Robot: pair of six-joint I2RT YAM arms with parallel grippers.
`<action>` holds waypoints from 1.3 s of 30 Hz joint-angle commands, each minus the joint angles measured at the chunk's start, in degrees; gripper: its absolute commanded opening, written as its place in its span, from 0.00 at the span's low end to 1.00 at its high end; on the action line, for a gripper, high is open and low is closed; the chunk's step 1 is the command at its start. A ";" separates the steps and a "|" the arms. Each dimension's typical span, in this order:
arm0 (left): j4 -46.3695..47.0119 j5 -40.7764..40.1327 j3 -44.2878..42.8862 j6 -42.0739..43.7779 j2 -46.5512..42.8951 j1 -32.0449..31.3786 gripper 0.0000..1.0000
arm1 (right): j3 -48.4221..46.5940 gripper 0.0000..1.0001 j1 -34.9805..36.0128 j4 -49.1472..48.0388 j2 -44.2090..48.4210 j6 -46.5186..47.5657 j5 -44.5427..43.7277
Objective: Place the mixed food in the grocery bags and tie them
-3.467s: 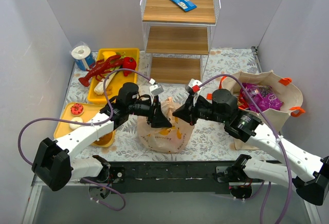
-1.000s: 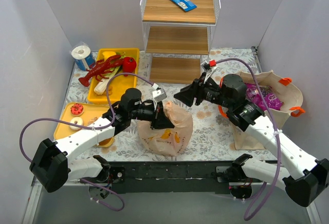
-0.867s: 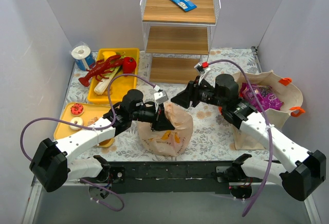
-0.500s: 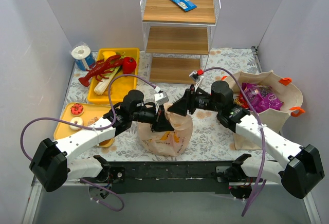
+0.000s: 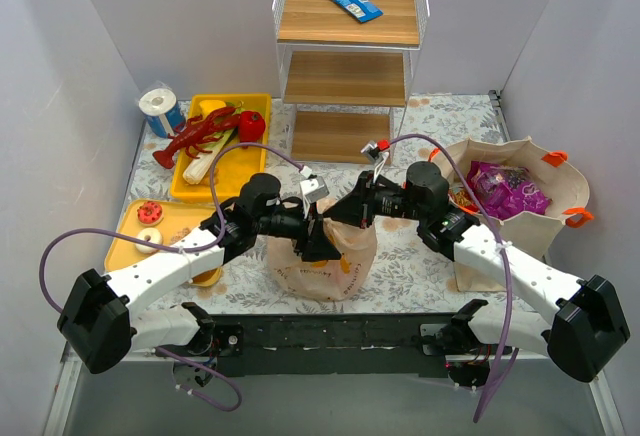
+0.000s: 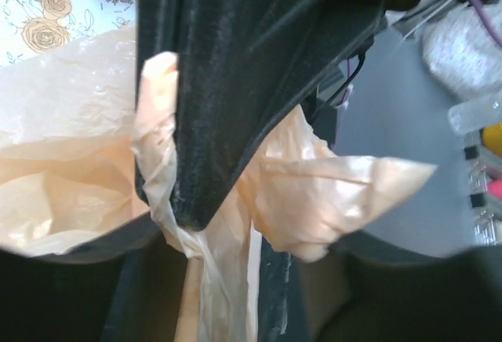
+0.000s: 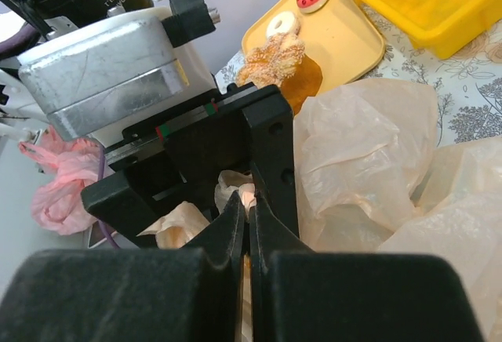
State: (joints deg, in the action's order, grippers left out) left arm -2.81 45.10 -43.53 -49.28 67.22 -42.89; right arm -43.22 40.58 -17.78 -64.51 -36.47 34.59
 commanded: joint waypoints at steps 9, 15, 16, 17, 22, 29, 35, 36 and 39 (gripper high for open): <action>-0.09 -3.79 -5.95 -3.98 -2.98 -0.26 0.89 | -1.51 0.01 0.47 2.40 1.76 2.54 -3.82; -0.09 -5.37 -7.97 -4.86 1.15 -0.26 0.82 | -2.22 0.01 1.08 3.89 2.11 3.33 -5.23; -0.09 -5.29 -8.06 -4.69 1.42 -0.26 0.78 | -2.30 0.01 1.08 4.15 2.20 3.59 -5.49; -0.18 -5.11 -7.98 -4.51 1.68 -0.26 0.75 | -2.31 0.01 1.17 4.51 2.28 3.68 -5.58; -1.14 -5.90 -7.19 -3.72 1.25 -0.26 0.49 | -3.18 0.01 1.08 7.84 4.39 5.44 -8.57; -1.41 -5.99 -5.25 -3.37 0.37 -0.26 0.16 | -6.34 0.01 1.08 14.43 7.99 8.78 -14.01; -1.58 -7.57 -4.64 -3.54 -0.86 -0.26 0.04 | -6.35 0.01 1.08 16.02 10.71 9.13 -15.52; -1.41 -7.66 -4.55 -3.98 -0.95 -0.26 0.03 | -6.09 0.01 1.08 16.11 11.07 9.40 -15.69; -0.97 -8.97 -4.11 -4.77 -1.56 -0.26 0.00 | -4.95 0.01 1.08 14.97 12.83 10.27 -14.47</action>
State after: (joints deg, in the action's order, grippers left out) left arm -2.44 38.30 -49.12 -53.71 68.23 -43.20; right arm -46.72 42.02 -0.43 -55.05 -28.32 21.50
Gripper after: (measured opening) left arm 0.052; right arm 0.034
